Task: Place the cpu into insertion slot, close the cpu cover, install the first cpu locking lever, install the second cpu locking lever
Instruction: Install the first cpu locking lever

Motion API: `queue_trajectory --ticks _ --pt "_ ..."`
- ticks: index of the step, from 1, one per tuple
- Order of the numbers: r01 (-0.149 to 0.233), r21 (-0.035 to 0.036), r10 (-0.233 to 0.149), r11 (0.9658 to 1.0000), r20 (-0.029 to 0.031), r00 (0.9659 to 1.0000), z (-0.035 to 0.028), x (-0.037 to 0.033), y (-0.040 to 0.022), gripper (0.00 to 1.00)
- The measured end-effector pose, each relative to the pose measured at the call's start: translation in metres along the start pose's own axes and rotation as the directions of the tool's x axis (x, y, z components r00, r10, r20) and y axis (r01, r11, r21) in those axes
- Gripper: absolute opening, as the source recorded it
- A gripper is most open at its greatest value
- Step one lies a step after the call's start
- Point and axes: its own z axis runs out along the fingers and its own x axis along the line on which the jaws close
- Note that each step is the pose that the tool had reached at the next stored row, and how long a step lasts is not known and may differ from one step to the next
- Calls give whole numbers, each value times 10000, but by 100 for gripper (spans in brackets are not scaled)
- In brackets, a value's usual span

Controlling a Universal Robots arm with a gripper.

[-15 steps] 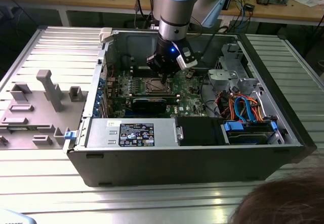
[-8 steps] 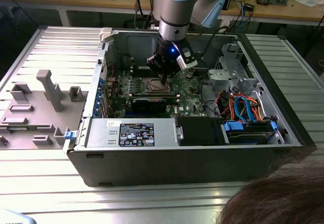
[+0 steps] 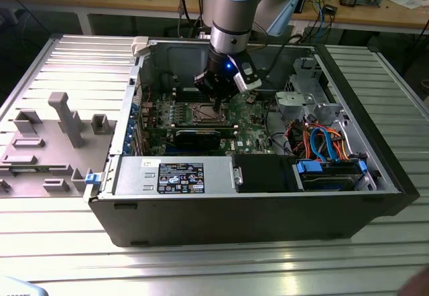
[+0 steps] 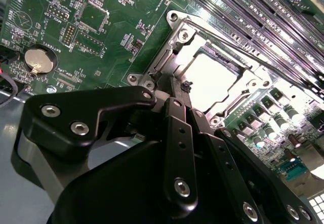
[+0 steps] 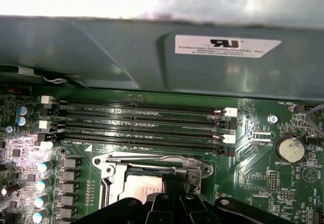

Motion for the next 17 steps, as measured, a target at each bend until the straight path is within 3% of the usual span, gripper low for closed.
queue_trajectory --ticks 11,14,17 --pt "-1 28 1 10000 -1 10000 -219 10 12 11" --pt "-2 31 2 10000 -1 10000 -307 15 17 11" --pt "-1 28 1 10000 0 10000 -321 15 18 11"
